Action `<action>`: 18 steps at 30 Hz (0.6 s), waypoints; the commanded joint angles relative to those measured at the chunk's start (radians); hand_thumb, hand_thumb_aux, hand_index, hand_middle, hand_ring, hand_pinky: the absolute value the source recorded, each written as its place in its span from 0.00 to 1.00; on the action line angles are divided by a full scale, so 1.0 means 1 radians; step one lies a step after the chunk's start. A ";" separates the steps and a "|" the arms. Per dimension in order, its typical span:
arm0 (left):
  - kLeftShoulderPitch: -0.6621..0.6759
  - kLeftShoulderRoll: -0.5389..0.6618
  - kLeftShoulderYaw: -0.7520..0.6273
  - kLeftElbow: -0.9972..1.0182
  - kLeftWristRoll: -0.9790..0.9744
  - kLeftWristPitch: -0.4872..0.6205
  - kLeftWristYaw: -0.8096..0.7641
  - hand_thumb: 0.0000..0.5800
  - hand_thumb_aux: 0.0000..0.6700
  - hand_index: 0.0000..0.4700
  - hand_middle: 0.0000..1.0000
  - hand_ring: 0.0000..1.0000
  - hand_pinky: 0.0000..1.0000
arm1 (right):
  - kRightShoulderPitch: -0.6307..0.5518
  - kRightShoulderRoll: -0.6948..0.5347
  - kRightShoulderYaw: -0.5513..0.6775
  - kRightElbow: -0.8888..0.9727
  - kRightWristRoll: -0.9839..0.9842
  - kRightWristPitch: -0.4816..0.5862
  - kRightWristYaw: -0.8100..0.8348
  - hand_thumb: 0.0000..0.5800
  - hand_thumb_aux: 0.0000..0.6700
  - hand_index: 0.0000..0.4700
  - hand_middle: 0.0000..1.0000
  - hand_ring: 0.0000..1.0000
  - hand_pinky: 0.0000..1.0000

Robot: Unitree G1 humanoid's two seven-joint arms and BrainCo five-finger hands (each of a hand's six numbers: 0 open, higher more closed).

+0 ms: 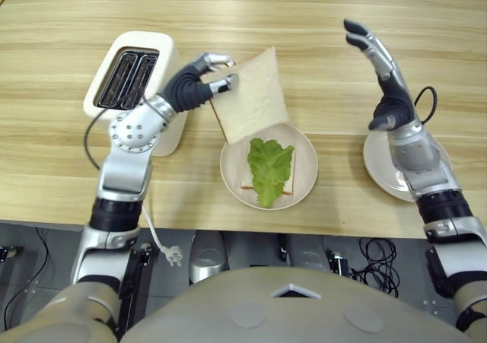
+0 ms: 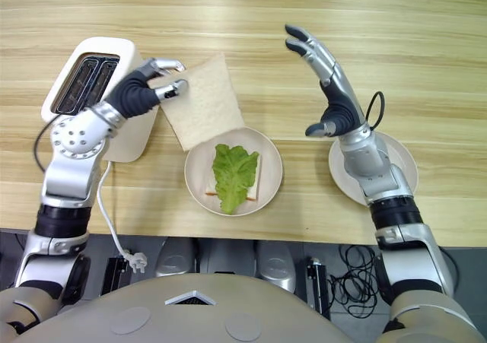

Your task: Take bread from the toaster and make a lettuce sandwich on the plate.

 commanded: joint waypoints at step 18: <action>-0.205 -0.127 -0.194 0.650 -0.020 -0.107 -0.377 1.00 1.00 0.98 1.00 1.00 1.00 | 0.171 -0.059 0.114 -0.170 0.032 0.110 0.566 0.00 0.00 0.00 0.00 0.00 0.00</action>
